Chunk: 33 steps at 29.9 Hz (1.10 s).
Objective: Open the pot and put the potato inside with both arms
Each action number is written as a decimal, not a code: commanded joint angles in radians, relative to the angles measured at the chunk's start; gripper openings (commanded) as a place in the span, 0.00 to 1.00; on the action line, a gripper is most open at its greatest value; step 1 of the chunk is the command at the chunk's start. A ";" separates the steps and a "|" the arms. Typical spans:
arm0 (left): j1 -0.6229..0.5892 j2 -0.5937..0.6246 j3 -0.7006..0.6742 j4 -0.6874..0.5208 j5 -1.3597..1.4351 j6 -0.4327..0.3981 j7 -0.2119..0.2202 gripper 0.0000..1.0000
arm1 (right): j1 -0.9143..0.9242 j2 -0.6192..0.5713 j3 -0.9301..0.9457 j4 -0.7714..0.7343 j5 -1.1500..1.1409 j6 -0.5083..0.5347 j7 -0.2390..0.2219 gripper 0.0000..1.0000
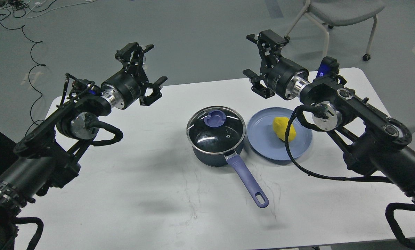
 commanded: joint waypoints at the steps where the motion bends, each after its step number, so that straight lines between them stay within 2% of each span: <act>1: 0.005 -0.001 0.002 0.000 0.002 0.008 -0.003 0.98 | 0.001 -0.001 0.004 -0.002 0.000 0.000 0.000 1.00; 5: -0.001 -0.005 0.012 0.000 0.092 0.077 -0.001 0.98 | 0.008 -0.001 0.004 -0.002 0.001 0.000 0.000 1.00; 9: -0.001 -0.005 0.002 -0.002 0.145 0.098 -0.003 0.98 | 0.030 -0.007 0.004 -0.005 0.003 0.000 -0.002 1.00; 18: 0.005 -0.011 -0.049 -0.007 0.087 0.068 0.003 0.98 | 0.038 -0.012 0.053 -0.009 0.014 0.040 -0.003 1.00; 22: 0.005 -0.005 -0.049 -0.005 0.019 0.007 0.009 0.98 | 0.038 -0.012 0.071 -0.008 0.021 0.069 -0.005 1.00; 27: 0.003 -0.001 -0.058 -0.005 0.017 0.004 0.008 0.98 | 0.036 -0.012 0.070 -0.008 0.029 0.081 -0.005 1.00; 33: 0.003 0.002 -0.055 -0.007 0.034 0.005 -0.018 0.98 | 0.033 -0.011 0.067 -0.009 0.028 0.081 -0.005 1.00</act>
